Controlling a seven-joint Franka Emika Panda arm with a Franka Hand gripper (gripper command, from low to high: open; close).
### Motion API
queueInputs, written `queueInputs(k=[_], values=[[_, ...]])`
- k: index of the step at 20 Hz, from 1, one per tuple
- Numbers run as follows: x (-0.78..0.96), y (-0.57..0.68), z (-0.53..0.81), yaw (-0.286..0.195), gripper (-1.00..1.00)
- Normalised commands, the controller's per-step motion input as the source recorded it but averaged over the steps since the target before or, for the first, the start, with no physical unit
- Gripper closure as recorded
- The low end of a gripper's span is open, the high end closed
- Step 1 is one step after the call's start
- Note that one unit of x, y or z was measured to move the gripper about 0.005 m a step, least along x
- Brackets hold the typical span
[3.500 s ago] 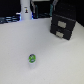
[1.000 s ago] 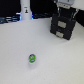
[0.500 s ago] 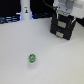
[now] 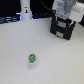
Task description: Open the kcup holder, insert the kcup into the holder, and close the kcup holder
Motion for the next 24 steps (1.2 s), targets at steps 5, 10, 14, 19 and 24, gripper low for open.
queueInputs(k=[5, 10, 14, 19, 24], values=[[-0.18, 0.05, -0.02, -0.010, 1.00], [0.05, 0.01, -0.01, -0.011, 1.00], [0.10, 0.00, -0.01, -0.017, 1.00], [0.41, -0.10, 0.06, -0.036, 1.00], [0.42, -0.29, 0.13, -0.001, 1.00]])
